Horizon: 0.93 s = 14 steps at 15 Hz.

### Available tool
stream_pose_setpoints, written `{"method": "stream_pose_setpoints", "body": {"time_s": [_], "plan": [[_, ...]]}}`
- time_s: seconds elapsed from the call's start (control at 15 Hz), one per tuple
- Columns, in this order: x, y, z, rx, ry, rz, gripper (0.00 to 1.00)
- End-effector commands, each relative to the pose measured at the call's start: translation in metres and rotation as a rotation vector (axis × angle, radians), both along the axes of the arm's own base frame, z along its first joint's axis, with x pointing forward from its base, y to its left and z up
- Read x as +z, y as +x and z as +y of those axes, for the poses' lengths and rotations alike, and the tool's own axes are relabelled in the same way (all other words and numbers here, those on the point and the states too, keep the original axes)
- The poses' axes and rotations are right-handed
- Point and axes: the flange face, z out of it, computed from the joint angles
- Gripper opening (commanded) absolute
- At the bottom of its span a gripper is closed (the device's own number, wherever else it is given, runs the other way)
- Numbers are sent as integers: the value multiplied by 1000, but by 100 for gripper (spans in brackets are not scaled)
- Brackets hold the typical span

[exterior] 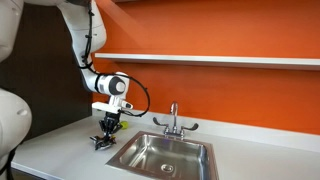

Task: Put the black packet on the bottom shelf

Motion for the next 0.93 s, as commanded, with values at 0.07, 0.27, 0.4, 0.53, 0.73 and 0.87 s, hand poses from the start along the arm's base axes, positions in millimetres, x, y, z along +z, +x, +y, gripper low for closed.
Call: {"method": "stream_pose_setpoints", "body": {"time_s": [0.07, 0.27, 0.4, 0.53, 0.73, 0.87], "plan": [[51, -10, -6, 5, -26, -44, 1], [79, -21, -7, 11, -31, -70, 1], [98, -30, -8, 16, -33, -83, 1], [118, -39, -9, 18, -33, -98, 1], [149, -52, -11, 19, -31, -124, 1], [175, -61, -11, 16, -28, -154, 1]]}}
